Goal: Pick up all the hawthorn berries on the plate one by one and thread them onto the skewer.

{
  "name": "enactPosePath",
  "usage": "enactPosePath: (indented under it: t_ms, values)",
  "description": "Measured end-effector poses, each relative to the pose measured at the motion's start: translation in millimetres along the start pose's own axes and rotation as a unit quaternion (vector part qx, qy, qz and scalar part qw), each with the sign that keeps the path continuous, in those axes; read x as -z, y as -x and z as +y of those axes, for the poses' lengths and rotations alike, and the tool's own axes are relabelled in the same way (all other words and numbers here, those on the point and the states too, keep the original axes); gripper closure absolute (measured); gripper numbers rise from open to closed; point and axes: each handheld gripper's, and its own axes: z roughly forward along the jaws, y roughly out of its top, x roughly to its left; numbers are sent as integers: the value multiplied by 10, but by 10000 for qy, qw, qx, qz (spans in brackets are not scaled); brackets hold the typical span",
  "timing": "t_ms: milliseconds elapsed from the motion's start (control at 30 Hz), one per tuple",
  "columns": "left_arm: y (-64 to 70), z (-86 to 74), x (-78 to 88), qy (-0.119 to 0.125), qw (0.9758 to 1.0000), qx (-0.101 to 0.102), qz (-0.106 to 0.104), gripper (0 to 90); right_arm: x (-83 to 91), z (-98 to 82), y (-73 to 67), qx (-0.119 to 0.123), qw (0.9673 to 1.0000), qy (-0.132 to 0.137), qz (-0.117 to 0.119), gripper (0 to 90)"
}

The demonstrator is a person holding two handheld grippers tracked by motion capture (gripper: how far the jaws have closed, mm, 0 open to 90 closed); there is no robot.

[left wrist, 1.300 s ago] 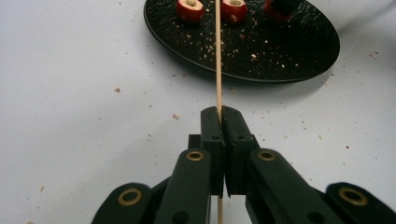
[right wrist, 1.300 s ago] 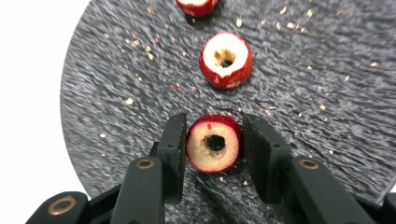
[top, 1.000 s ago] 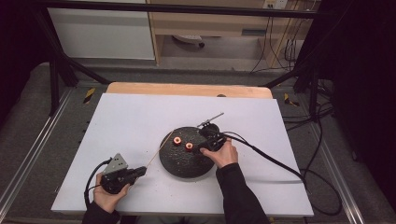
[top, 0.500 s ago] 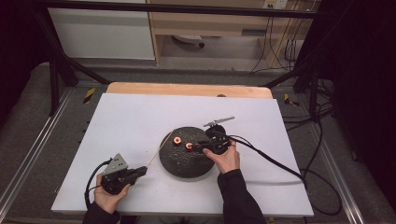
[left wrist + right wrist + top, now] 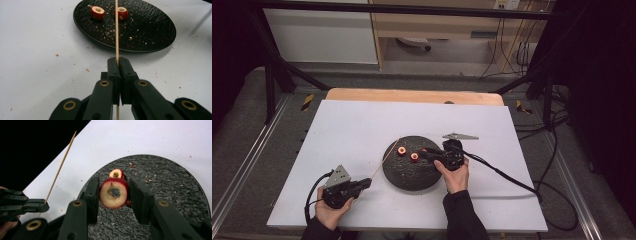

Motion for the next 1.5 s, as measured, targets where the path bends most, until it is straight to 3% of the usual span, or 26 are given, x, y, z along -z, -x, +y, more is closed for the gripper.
enactPosePath:
  t_ms: [233,367,500,800,1500]
  values:
    - [26,6,-34,35,10000,66,-13,880,17,-38,21,-223,9983,529,137,625]
    - [51,10,-60,46,9999,118,-20,880,26,-49,21,-323,9951,918,191,626]
    - [70,31,-72,73,9999,147,-13,880,11,-43,21,-369,9925,1140,232,626]
    - [158,119,-132,127,9999,114,0,880,35,39,25,-546,9832,1714,320,626]
    - [393,255,-326,338,9991,189,-184,880,82,209,65,-966,9601,2558,594,626]
